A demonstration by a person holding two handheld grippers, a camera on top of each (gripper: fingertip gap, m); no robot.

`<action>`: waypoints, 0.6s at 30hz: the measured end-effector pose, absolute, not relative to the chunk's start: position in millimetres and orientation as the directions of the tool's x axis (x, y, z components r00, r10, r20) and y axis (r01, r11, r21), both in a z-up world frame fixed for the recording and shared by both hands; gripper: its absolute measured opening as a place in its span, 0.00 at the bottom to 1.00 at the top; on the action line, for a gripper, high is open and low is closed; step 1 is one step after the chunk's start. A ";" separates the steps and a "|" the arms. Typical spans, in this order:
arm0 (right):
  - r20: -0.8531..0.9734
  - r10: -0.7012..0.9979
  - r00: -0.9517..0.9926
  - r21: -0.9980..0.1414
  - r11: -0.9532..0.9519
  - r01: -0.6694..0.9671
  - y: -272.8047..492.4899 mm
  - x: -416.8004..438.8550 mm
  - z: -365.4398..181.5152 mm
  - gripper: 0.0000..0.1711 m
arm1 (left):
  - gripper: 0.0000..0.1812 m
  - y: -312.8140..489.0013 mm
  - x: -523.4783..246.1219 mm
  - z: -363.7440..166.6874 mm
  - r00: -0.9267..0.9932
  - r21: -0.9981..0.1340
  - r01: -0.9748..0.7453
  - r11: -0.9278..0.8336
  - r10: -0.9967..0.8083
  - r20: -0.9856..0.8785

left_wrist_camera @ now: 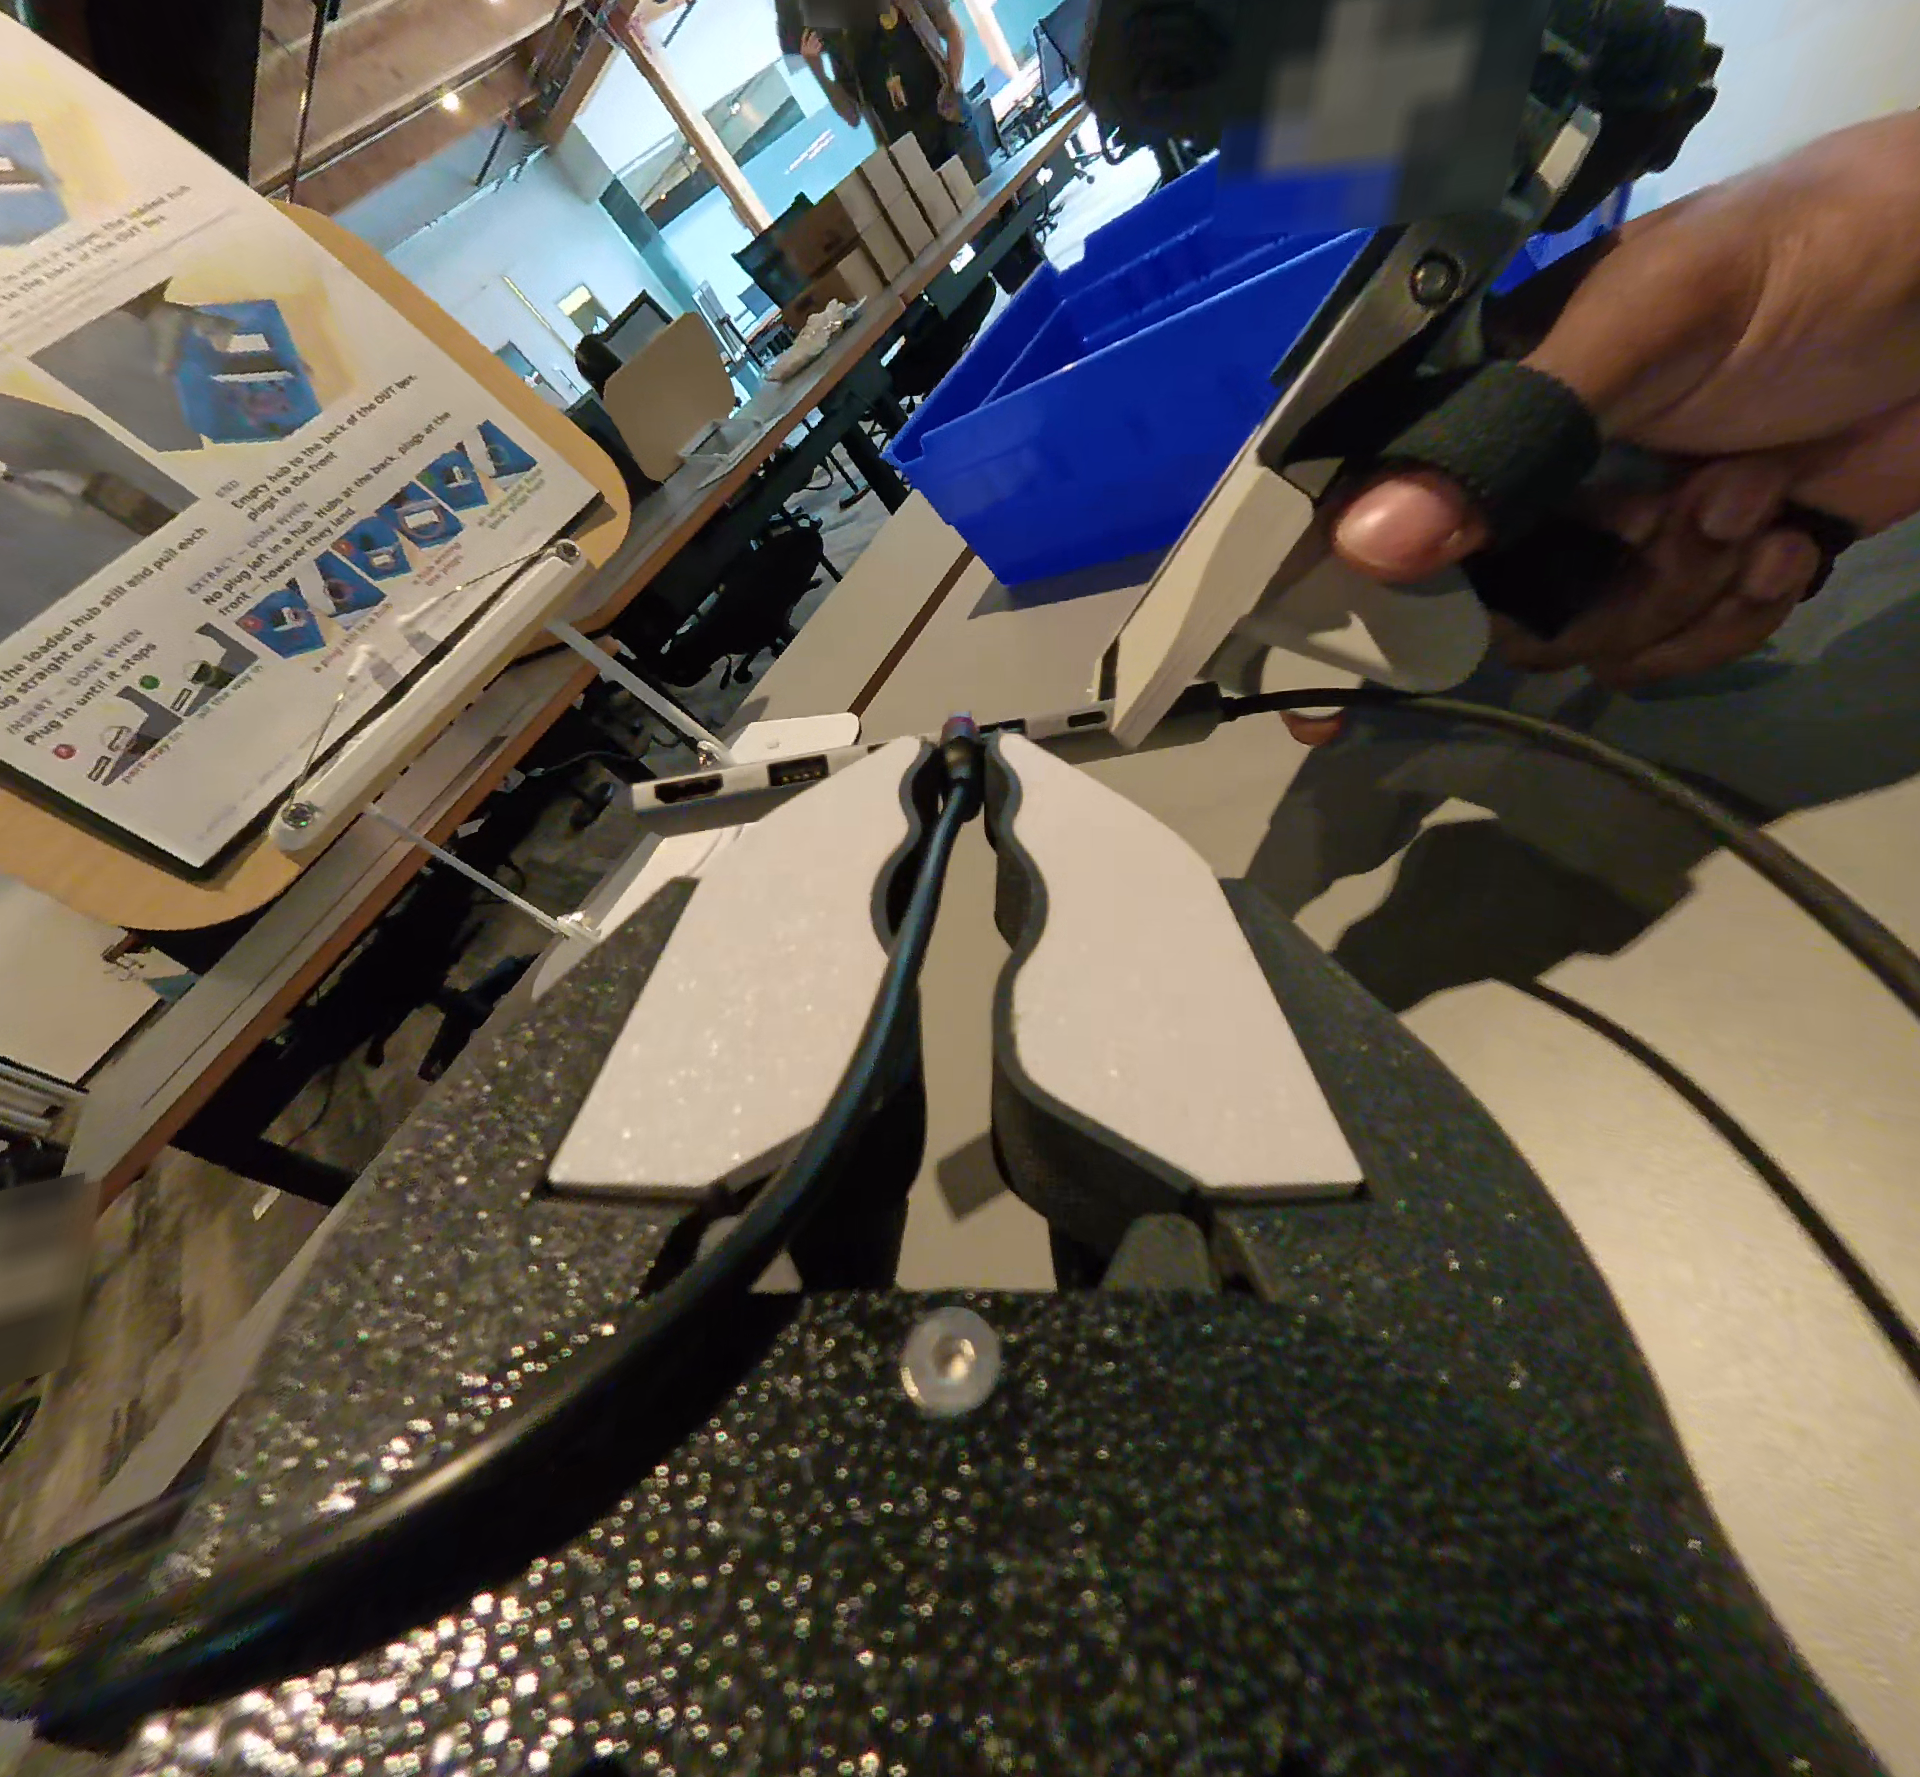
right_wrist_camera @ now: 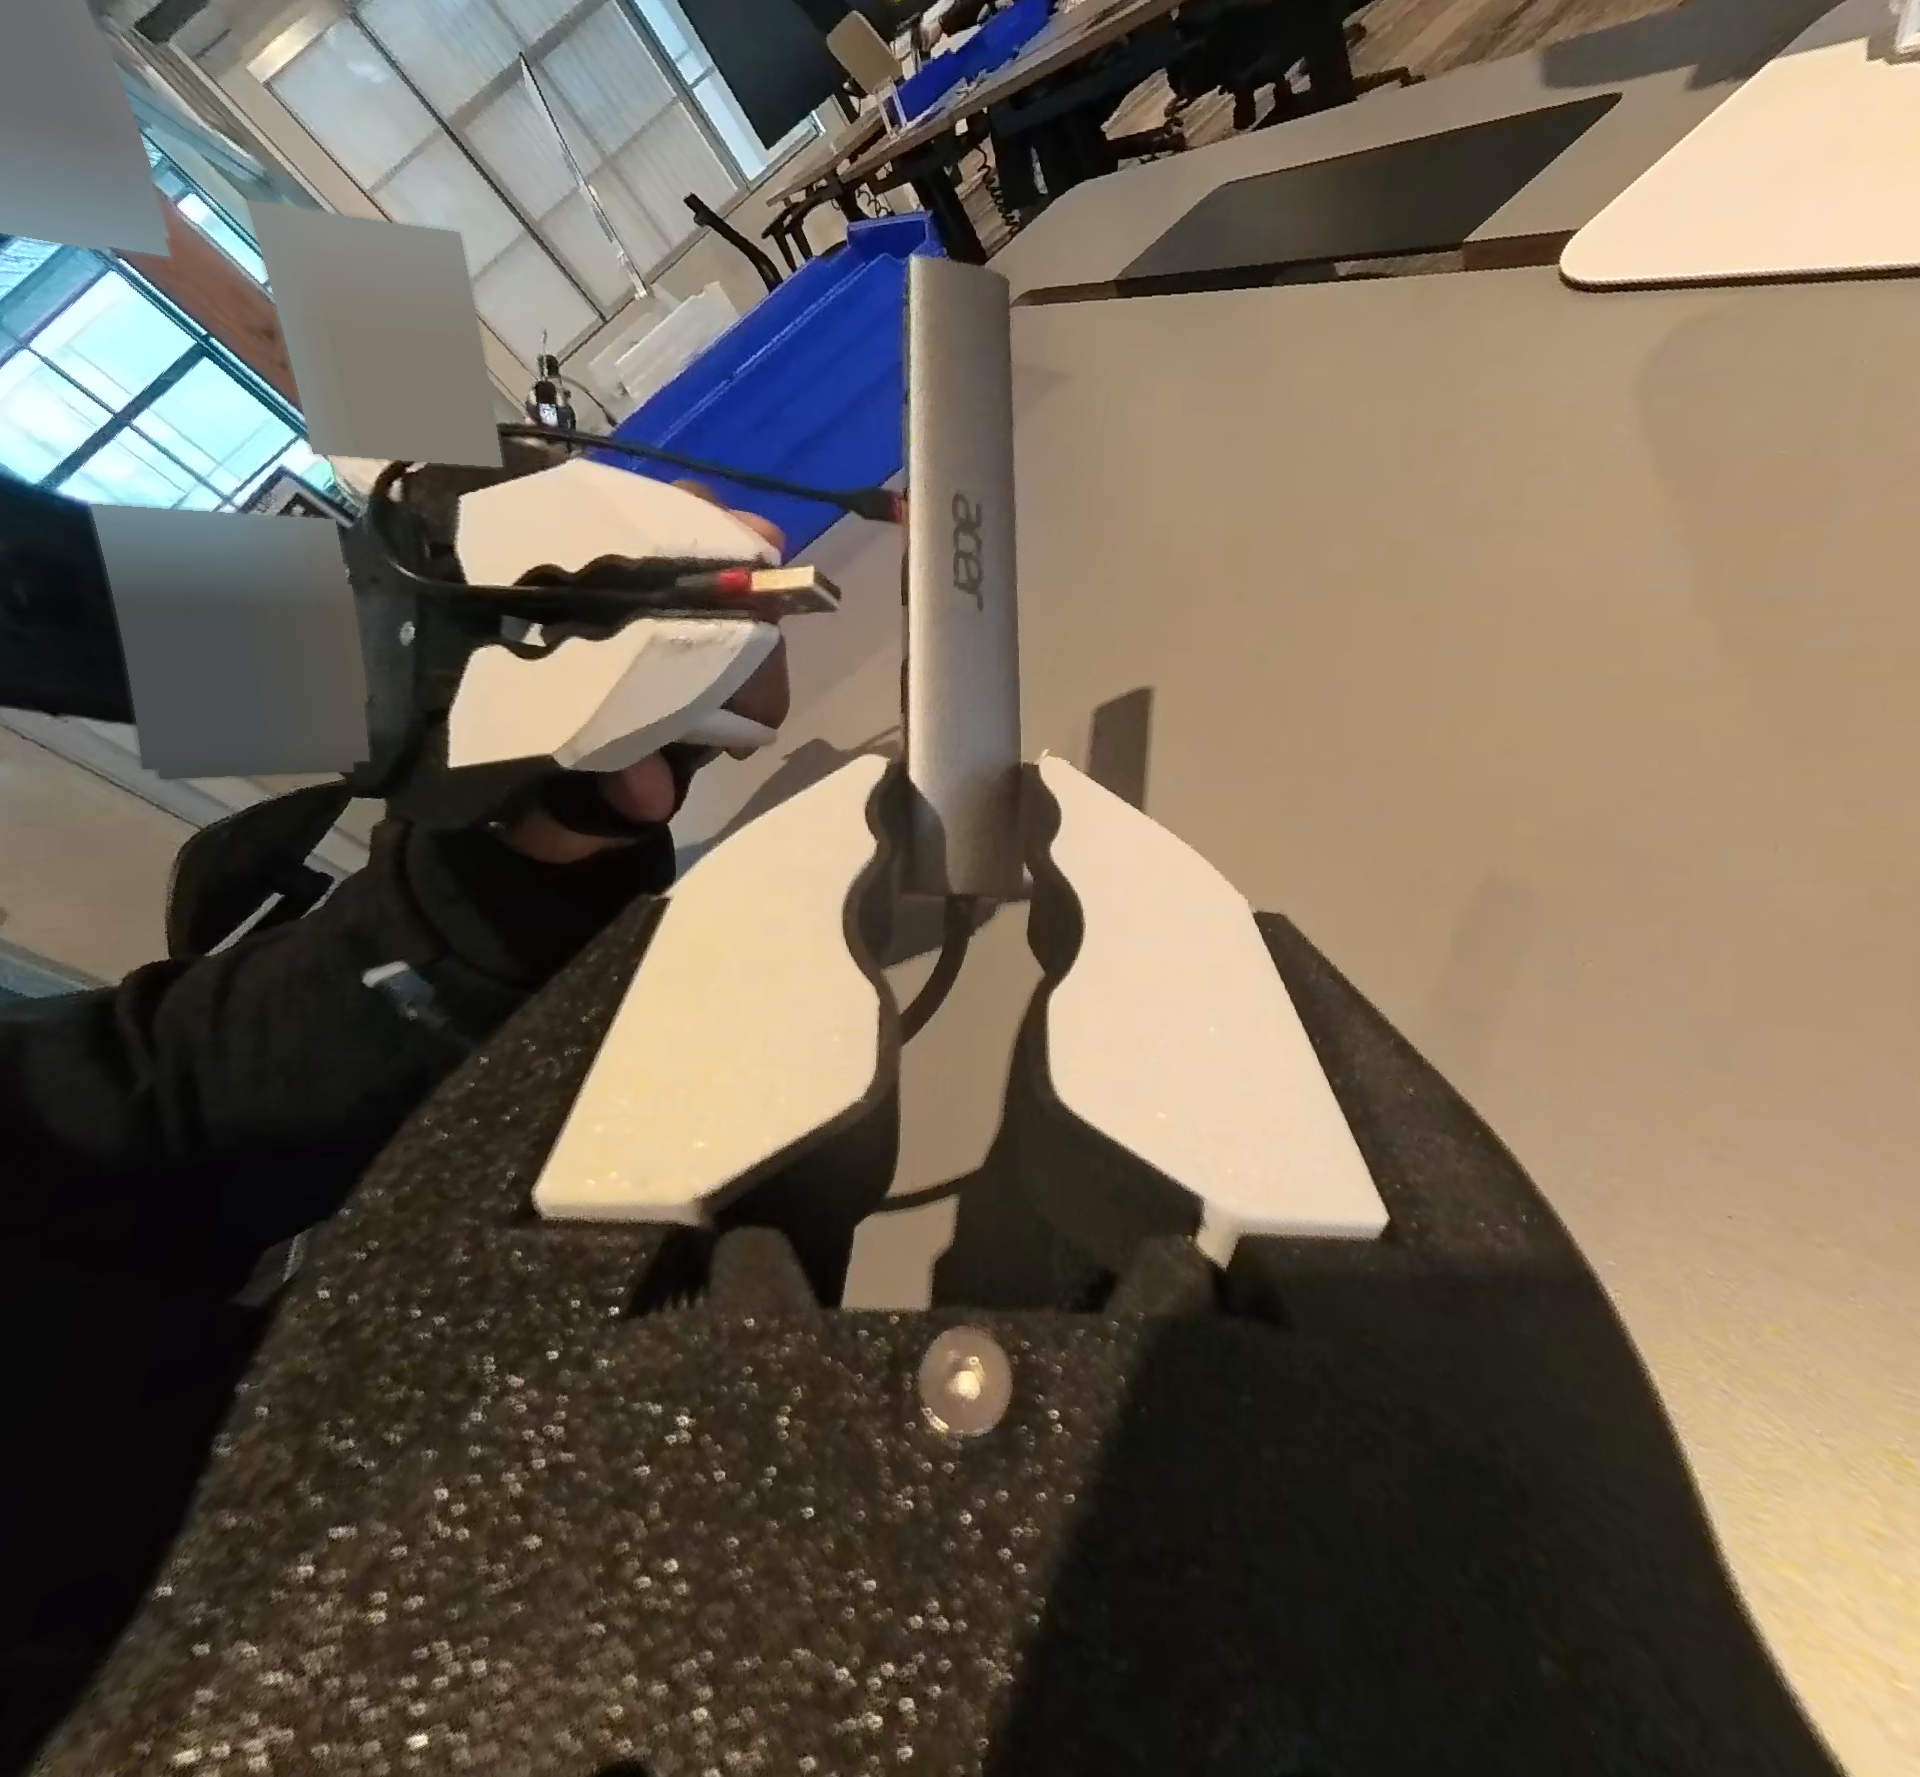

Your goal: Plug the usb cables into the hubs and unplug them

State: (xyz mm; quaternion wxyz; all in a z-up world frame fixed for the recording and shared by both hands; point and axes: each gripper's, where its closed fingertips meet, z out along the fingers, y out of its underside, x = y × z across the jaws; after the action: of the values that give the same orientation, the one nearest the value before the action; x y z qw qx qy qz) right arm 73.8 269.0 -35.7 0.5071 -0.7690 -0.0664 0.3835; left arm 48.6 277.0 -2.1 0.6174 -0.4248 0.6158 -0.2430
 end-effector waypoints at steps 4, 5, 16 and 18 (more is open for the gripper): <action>-0.502 0.498 0.707 -0.843 -0.464 -0.272 269.0 74.0 -35.0 0.13 | 0.04 279.2 47.8 0.3 0.133 -0.861 -0.198 0.468 -0.858 -0.496; -0.492 0.501 0.712 -0.849 -0.455 -0.267 269.2 74.4 -34.2 0.13 | 0.04 279.8 47.3 1.9 0.136 -0.880 -0.181 0.438 -0.876 -0.464; -0.182 0.512 0.839 -0.943 -0.333 -0.001 272.1 85.1 -36.8 0.13 | 0.04 287.0 39.7 19.0 0.086 -0.998 0.021 0.057 -0.995 -0.055; -0.126 0.513 0.849 -0.954 -0.297 0.037 272.3 87.3 -34.2 0.13 | 0.04 289.0 37.8 21.4 0.067 -0.999 0.050 -0.012 -0.998 0.015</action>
State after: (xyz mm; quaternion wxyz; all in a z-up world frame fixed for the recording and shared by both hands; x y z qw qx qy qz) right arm 87.3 272.3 -34.2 0.5660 -0.7773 -0.1768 0.2100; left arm 37.8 289.0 21.4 0.5256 -0.5073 0.4668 -0.4985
